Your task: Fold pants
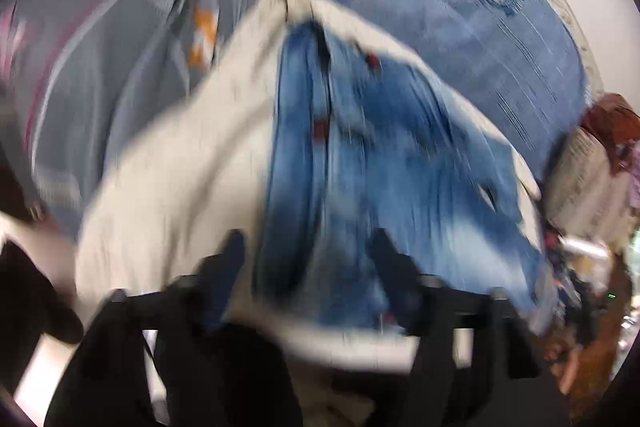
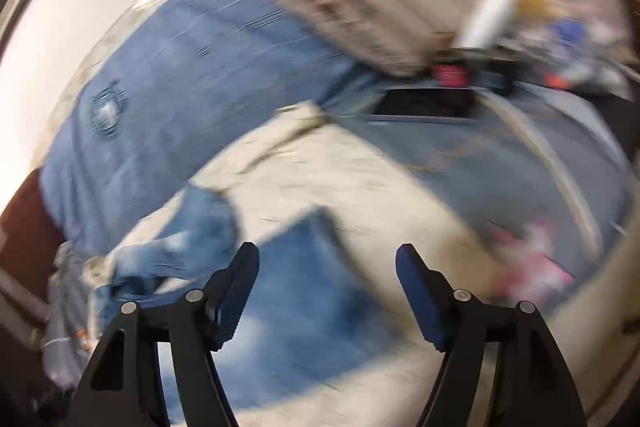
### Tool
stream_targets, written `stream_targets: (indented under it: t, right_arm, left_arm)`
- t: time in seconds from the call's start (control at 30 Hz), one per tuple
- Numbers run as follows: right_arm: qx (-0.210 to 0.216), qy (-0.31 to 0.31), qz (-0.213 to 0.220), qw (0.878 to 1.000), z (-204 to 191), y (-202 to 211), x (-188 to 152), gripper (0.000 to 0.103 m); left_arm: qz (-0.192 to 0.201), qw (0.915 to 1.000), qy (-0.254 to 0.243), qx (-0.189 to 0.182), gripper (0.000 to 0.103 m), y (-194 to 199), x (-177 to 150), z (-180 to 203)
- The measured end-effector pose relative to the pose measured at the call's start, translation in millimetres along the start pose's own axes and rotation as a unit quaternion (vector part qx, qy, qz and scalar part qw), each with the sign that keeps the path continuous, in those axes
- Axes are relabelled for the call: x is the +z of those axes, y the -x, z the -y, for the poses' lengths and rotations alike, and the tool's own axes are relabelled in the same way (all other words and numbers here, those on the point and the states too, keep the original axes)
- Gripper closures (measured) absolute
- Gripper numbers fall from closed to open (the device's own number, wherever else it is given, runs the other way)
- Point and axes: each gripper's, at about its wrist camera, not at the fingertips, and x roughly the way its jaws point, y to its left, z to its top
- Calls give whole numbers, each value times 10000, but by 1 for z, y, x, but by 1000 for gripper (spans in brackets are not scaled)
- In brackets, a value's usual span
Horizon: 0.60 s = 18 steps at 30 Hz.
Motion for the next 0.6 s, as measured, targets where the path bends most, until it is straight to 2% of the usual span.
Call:
stream_targets:
  t: [0.1,0.2,0.27,0.33,0.37,0.4,0.43,0.47,0.5,0.53,0.6]
  right_arm:
    - [479,29,-441,9979,-37,-56,16,25]
    - [376,34,-862,9956,-63,-119,24,25]
    - [152,116,-1031,9945,-73,-154,25,25]
    - [168,346,-1198,9921,-86,-175,18,24]
    - [217,750,-1192,9898,-101,-178,12,36]
    - [135,1404,-1268,9818,-121,-180,5,74]
    - [-9,1991,-1304,9713,-136,-182,-1,95]
    - [-192,2527,-1230,9595,-150,-179,-4,98]
    - [-285,2883,-1083,9510,-158,-172,-1,98]
    - [-345,2978,-853,9502,-161,-162,12,98]
    - [-350,2802,-323,9588,-153,-139,46,98]
  left_arm:
    - [-93,9998,-53,168,32,-39,53,16]
    - [-433,9983,83,374,32,-88,96,28]
    - [-626,9966,142,510,32,-112,108,31]
    - [-868,9947,302,464,32,-133,111,29]
    - [-984,9935,425,383,34,-140,110,28]
    - [-1084,9923,537,274,45,-145,108,27]
    - [-1131,9918,562,189,65,-148,107,28]
    - [-1198,9914,520,86,71,-150,107,32]
    - [-1235,9912,479,43,72,-149,106,35]
    - [-1212,9916,448,80,72,-146,107,39]
    - [-1067,9935,394,-21,72,-137,111,44]
